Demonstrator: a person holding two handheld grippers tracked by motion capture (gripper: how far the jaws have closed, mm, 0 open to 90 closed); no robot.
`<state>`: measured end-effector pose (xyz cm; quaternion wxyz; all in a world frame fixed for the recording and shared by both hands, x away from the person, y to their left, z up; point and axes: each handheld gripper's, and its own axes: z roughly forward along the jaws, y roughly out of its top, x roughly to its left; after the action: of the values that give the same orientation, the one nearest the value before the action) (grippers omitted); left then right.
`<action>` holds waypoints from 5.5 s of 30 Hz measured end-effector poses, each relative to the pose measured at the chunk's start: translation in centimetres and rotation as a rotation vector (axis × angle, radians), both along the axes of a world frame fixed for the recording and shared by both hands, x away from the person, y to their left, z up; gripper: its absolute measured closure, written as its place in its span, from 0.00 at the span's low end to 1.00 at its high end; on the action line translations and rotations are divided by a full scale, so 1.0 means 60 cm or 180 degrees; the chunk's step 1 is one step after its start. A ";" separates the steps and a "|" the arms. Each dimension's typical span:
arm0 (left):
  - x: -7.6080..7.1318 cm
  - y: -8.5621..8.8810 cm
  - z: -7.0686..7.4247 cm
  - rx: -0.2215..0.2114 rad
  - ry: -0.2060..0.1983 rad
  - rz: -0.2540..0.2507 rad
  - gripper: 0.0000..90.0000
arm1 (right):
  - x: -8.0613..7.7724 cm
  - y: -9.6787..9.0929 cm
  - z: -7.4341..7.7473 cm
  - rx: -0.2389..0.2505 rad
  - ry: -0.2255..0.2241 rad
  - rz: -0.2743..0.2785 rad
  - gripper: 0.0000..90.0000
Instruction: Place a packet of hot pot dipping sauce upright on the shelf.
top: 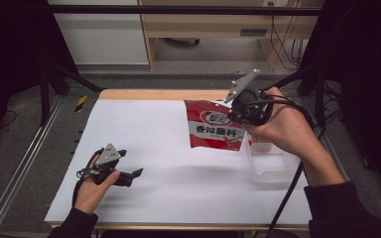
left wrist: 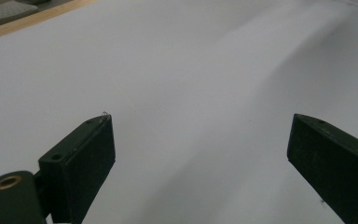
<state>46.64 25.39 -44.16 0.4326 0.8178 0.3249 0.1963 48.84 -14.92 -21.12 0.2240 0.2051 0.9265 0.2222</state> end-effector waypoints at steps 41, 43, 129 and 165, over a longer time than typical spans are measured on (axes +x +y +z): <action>0.001 0.003 -0.005 0.0009 0.0030 0.0009 0.09 | -0.018 -0.249 -0.050 -0.0049 0.0265 -0.0891 1.00; 0.001 0.003 -0.005 0.0008 0.0029 0.0007 0.09 | -0.017 -0.250 -0.054 -0.0045 0.0278 -0.0910 1.00; -0.001 -0.003 -0.006 0.0043 0.0051 -0.0068 0.09 | 0.077 -0.077 -0.063 0.0743 -0.0408 -0.1513 0.21; 0.001 0.002 -0.006 0.0040 0.0040 -0.0046 0.09 | 0.045 0.097 -0.177 0.1323 -0.0556 -0.1344 0.15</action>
<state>46.73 25.50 -44.53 0.4268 0.8240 0.3204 0.1902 51.55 -9.12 -31.72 0.2973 0.4146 0.7753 0.3723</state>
